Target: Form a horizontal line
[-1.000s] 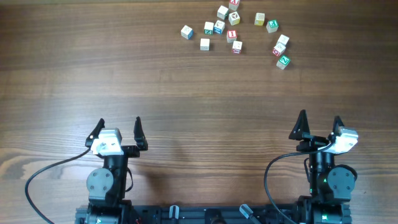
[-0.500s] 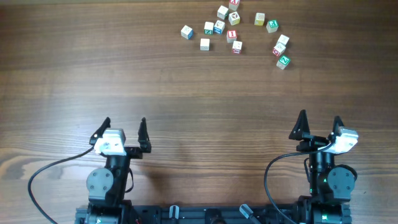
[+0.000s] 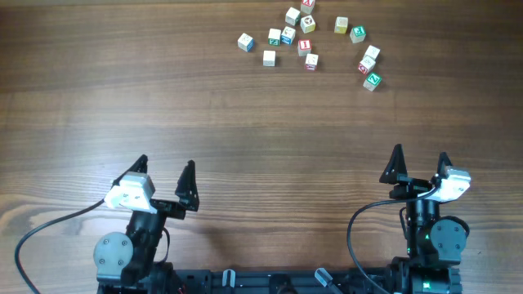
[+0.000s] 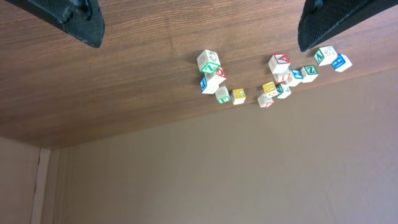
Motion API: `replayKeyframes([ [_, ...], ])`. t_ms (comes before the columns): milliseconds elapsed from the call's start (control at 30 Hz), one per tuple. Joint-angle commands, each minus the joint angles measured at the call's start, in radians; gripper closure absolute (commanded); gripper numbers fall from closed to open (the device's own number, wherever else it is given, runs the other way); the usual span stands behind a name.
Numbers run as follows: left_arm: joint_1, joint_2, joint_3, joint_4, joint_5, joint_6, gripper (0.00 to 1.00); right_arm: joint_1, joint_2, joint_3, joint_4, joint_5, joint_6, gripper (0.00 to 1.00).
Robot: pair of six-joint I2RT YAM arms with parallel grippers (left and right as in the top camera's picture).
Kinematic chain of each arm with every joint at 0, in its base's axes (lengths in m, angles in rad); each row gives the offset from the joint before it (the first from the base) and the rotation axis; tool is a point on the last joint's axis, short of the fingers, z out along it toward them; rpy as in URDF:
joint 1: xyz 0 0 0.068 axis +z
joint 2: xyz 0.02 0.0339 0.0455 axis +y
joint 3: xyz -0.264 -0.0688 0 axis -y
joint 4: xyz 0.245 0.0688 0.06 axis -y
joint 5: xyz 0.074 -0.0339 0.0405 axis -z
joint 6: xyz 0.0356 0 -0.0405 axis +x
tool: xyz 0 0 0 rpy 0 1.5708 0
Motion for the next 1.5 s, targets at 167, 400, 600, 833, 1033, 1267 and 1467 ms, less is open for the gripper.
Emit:
replayKeyframes([
  [167, 0.006, -0.006, 0.028, 0.005, 0.096, -0.015, 0.00, 0.004, -0.008, -0.003, 0.003, -0.013, -0.017, 0.00],
  [400, 0.006, 0.164, 0.173, -0.040, 0.099, -0.015, 0.00, 0.004, -0.008, -0.003, 0.003, -0.013, -0.017, 0.01],
  [600, 0.006, 0.472, 0.439, -0.116, 0.102, -0.015, 0.00, 0.004, -0.008, -0.003, 0.003, -0.013, -0.017, 0.00],
  [833, 0.005, 0.745, 0.679, -0.291, 0.123, -0.015, 0.00, 0.004, -0.008, -0.003, 0.003, -0.013, -0.017, 0.00],
  [1033, 0.005, 0.836, 0.703, -0.296, 0.118, -0.004, 0.00, 0.004, -0.008, -0.003, 0.003, -0.013, -0.017, 0.00],
  [1267, 0.005, 0.895, 0.703, -0.330, 0.121, -0.005, 0.00, 0.004, -0.008, -0.003, 0.003, -0.013, -0.017, 0.00],
  [1467, 0.005, 0.947, 0.704, -0.327, 0.121, -0.027, 0.00, 0.004, -0.006, -0.003, 0.003, -0.013, -0.017, 0.00],
])
